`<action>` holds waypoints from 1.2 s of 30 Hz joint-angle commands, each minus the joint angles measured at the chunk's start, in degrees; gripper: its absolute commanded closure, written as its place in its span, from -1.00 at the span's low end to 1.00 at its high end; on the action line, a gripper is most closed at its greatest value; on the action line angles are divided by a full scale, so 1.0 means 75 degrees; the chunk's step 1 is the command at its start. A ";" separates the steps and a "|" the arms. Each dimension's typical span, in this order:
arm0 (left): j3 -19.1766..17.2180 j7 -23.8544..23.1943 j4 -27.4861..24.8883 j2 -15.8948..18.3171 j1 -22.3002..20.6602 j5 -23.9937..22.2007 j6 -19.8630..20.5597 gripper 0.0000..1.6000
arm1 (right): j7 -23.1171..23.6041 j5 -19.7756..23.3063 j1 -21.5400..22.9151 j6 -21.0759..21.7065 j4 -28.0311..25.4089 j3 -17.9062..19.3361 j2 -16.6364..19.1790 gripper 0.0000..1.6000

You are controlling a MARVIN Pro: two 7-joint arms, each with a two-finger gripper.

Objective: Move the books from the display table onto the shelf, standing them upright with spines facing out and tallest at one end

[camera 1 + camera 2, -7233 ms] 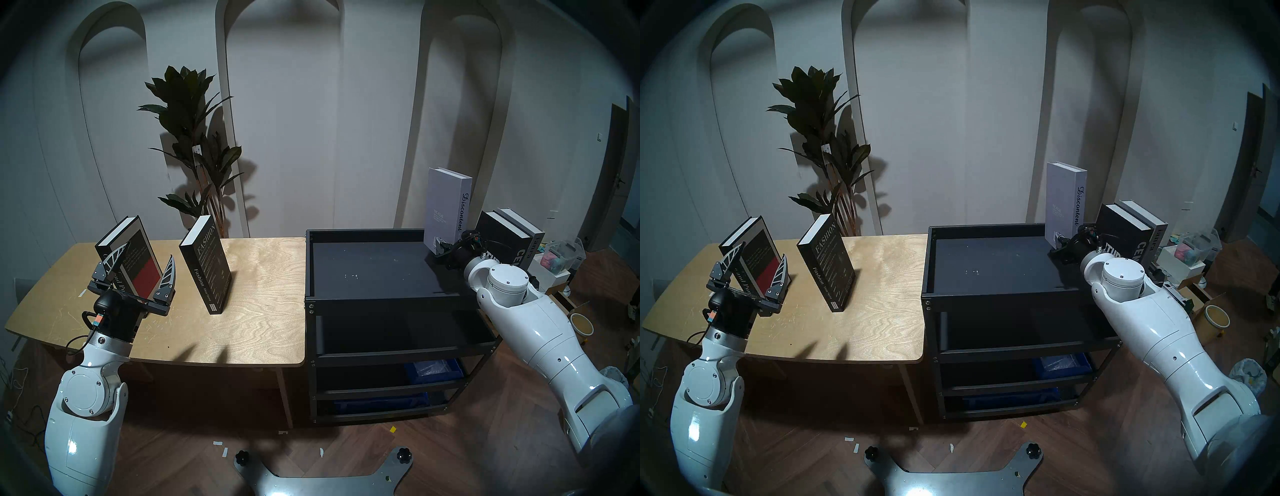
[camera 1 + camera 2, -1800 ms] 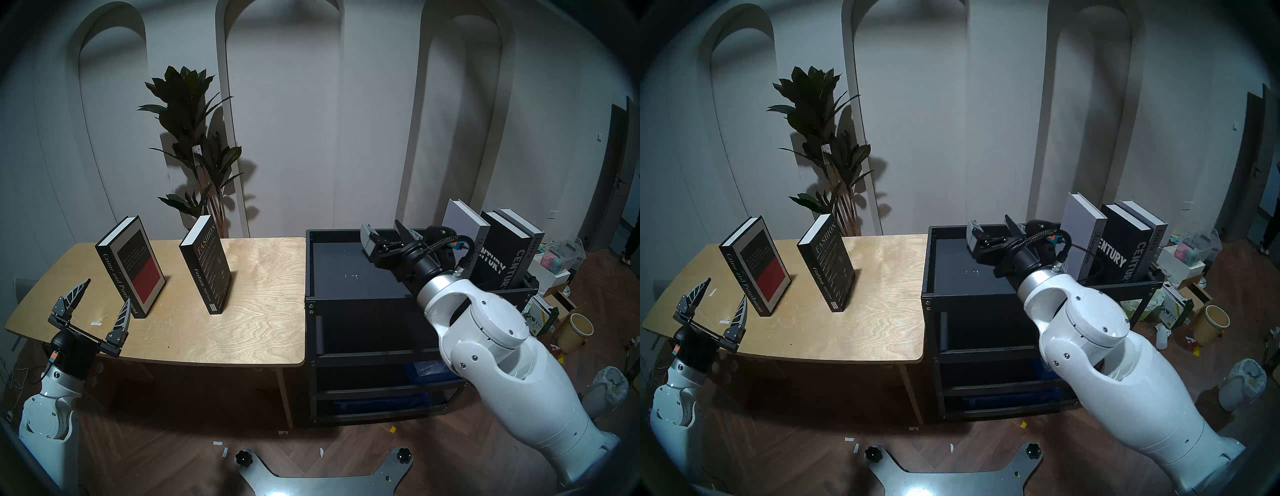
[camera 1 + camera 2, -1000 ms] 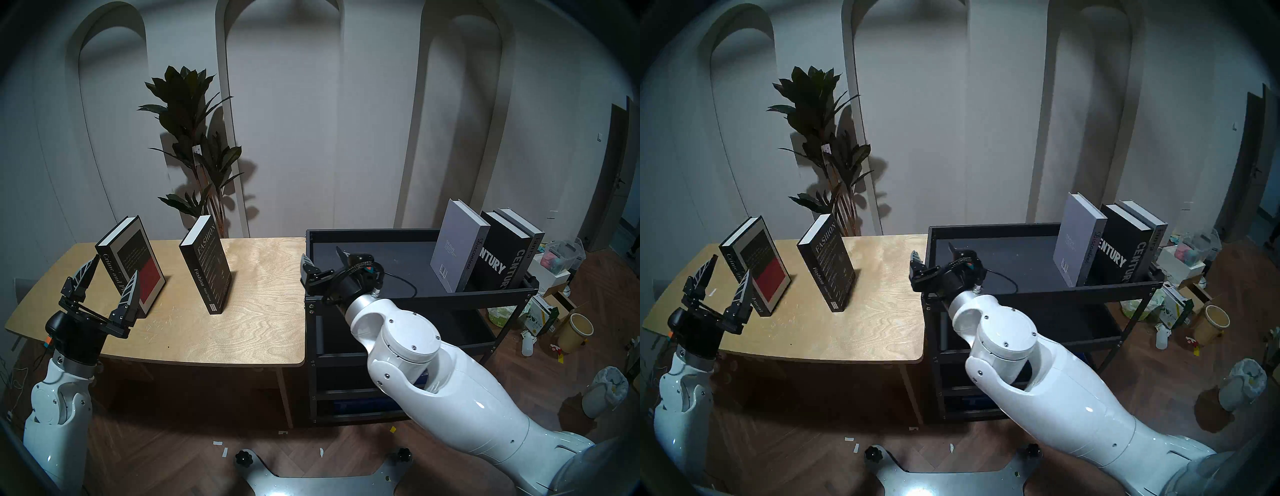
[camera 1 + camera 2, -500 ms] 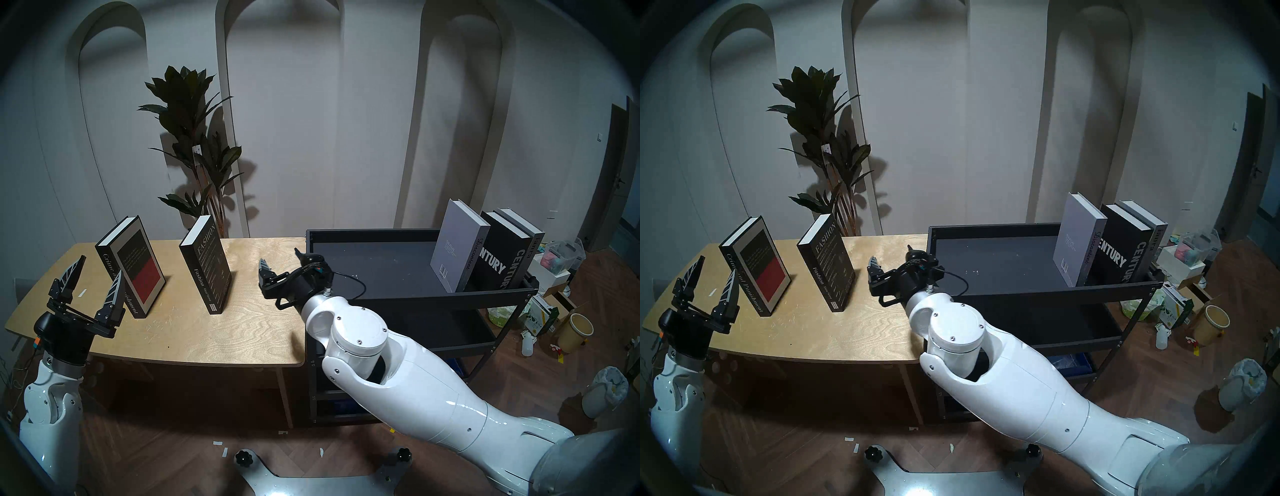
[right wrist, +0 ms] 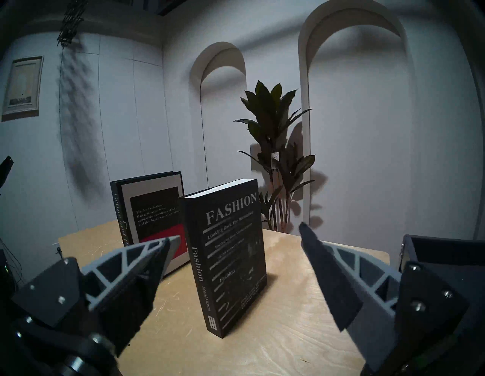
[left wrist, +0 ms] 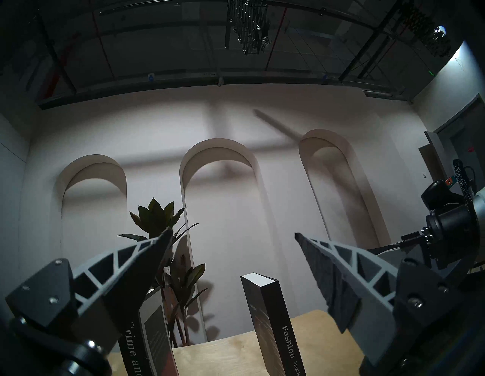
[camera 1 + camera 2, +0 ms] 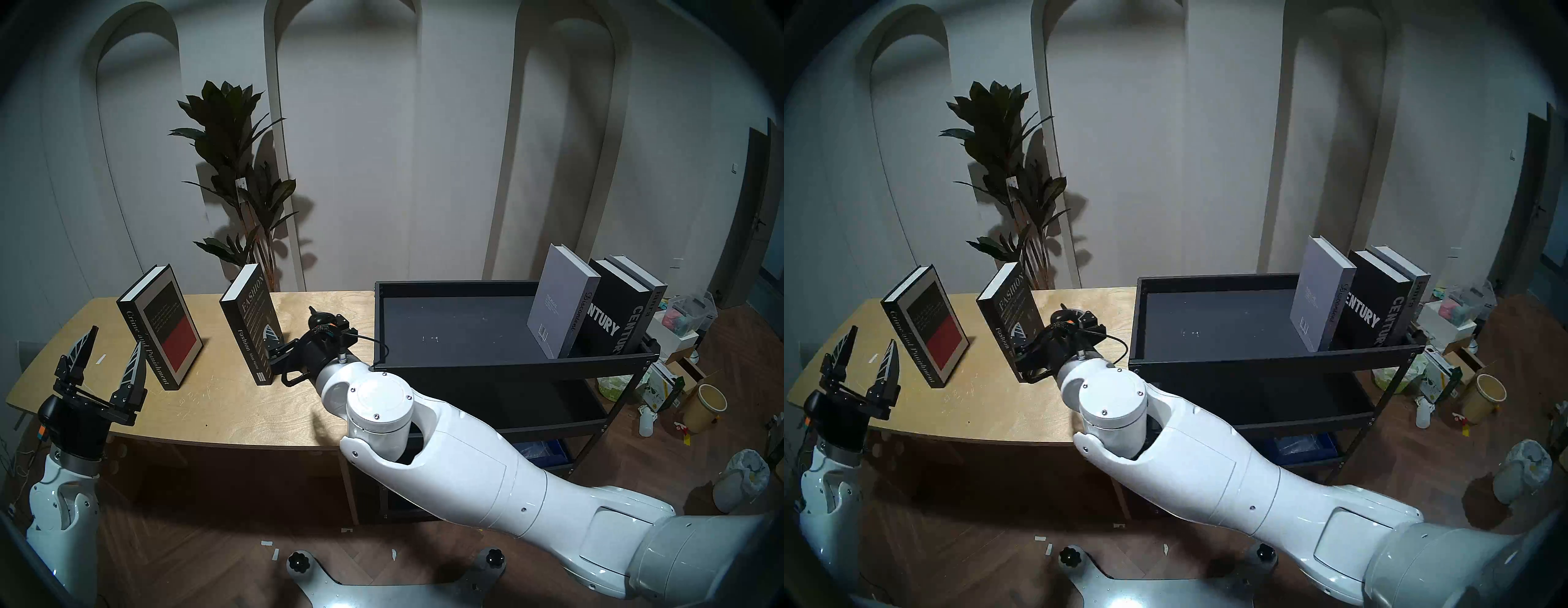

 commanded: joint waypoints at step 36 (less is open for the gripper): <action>-0.0749 -0.0504 -0.0146 -0.0354 0.0427 -0.0292 -0.0117 -1.00 | -0.2351 0.0029 0.1178 -0.1984 0.3080 -0.1046 -0.3262 -1.00</action>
